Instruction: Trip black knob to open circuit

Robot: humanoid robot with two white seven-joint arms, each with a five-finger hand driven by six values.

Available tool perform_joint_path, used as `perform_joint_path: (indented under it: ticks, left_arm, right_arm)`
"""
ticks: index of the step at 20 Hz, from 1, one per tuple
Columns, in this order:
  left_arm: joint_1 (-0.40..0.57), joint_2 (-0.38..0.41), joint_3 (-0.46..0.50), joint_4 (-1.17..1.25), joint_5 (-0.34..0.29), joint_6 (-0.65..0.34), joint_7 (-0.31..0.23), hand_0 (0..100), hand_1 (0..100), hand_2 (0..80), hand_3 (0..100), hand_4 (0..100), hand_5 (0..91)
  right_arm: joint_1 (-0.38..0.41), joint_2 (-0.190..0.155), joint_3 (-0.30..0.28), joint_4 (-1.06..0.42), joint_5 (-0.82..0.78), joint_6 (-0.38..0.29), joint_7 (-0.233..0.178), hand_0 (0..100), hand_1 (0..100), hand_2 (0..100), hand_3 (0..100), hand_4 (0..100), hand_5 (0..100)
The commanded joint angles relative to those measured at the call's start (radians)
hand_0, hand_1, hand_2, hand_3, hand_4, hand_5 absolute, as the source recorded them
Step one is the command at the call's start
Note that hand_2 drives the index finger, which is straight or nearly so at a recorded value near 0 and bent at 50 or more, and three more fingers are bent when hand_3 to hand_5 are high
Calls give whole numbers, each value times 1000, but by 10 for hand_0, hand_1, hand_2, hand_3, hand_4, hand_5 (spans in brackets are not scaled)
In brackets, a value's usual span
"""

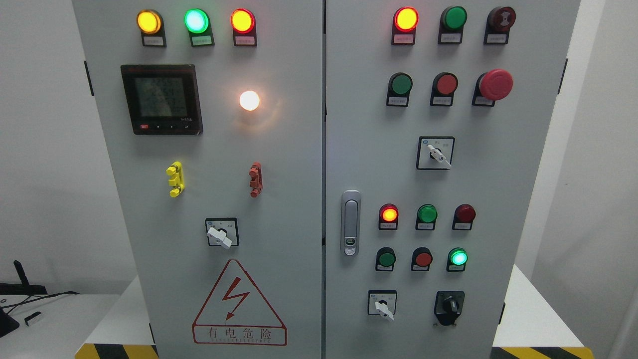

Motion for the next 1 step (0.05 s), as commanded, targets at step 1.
perform_joint_path:
  ticks: [1]
  left_arm:
    - [0, 1, 0, 0, 5, -1, 0, 120, 389, 0, 0, 0, 0]
  right_arm:
    - [2, -22, -8, -26, -17, 5, 5, 65, 0, 0, 117, 70, 103]
